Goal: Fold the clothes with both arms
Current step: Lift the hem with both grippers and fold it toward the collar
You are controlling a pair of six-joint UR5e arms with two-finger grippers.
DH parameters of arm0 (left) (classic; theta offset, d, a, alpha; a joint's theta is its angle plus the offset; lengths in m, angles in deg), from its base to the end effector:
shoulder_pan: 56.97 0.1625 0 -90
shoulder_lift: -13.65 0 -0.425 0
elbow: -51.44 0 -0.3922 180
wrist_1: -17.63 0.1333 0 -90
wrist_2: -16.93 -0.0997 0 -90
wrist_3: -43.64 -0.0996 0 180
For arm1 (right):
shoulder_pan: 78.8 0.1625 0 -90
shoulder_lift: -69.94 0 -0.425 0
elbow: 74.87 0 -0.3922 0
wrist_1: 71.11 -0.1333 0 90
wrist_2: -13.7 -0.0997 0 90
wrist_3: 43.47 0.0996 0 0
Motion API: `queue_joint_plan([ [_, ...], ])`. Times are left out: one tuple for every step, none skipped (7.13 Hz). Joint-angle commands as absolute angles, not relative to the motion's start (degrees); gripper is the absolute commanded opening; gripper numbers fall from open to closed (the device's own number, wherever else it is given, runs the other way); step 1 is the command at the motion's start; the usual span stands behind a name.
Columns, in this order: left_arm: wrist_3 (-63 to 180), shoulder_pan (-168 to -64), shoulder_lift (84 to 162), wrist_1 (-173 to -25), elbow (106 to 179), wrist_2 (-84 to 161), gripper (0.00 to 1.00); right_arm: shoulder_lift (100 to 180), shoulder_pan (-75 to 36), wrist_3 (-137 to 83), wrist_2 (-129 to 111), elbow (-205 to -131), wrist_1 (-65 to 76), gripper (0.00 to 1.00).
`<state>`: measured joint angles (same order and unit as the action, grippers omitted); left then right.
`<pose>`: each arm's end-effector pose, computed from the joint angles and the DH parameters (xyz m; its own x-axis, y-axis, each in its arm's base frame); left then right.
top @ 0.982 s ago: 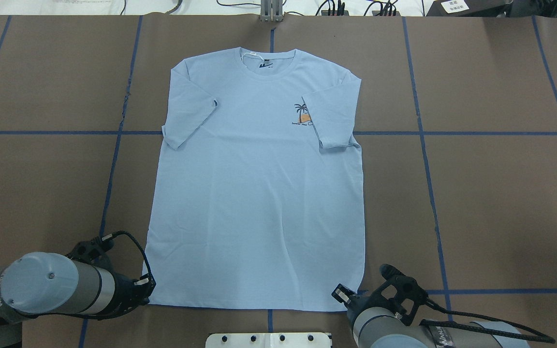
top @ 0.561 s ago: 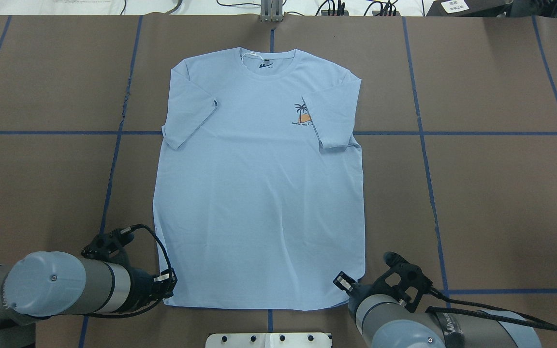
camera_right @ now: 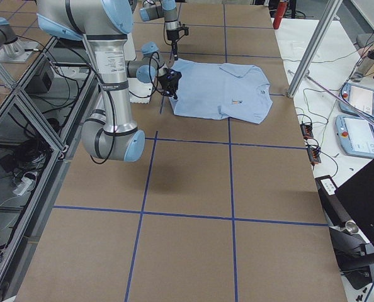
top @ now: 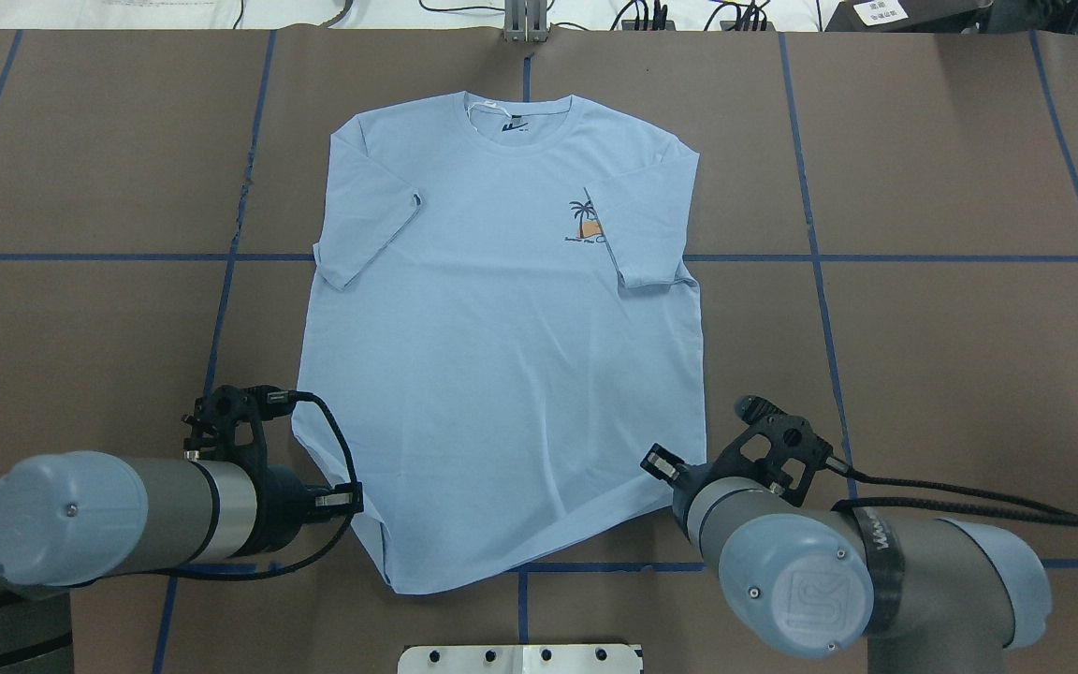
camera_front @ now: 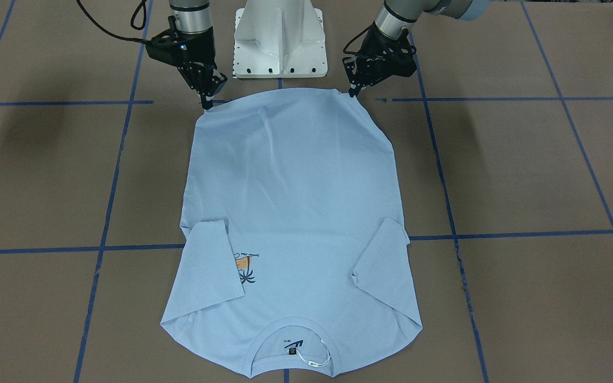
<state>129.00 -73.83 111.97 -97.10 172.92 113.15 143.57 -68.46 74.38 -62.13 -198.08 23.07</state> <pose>0.4383 -0.2608 0.2845 0.4260 -0.0451 -0.9036 0.1608 0.9866 0.0266 -0.4762 -0.2472 0.2685 0.4493 0.5424 0.7099 -0.6282 0.7568 -0.1807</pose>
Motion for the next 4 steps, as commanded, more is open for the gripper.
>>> queue_joint_plan([
  [125.64, -77.87, 112.78, -97.25, 172.82, 114.66, 0.00, 143.25, -63.88, 68.62, -64.86, -198.09, 22.85, 0.00],
  [124.51, -81.20, 114.44, -96.64, 170.29, 114.93, 0.00, 142.20, -62.03, 65.63, -65.13, -197.74, 22.93, 0.00],
  [124.59, -83.40, 117.59, -96.63, 166.87, 114.67, 0.00, 141.49, -59.93, 63.86, -65.22, -196.69, 22.93, 0.00],
  [124.76, -85.78, 119.97, -96.81, 164.06, 114.67, 0.00, 140.10, -57.47, 61.15, -65.75, -194.86, 22.93, 0.00],
])
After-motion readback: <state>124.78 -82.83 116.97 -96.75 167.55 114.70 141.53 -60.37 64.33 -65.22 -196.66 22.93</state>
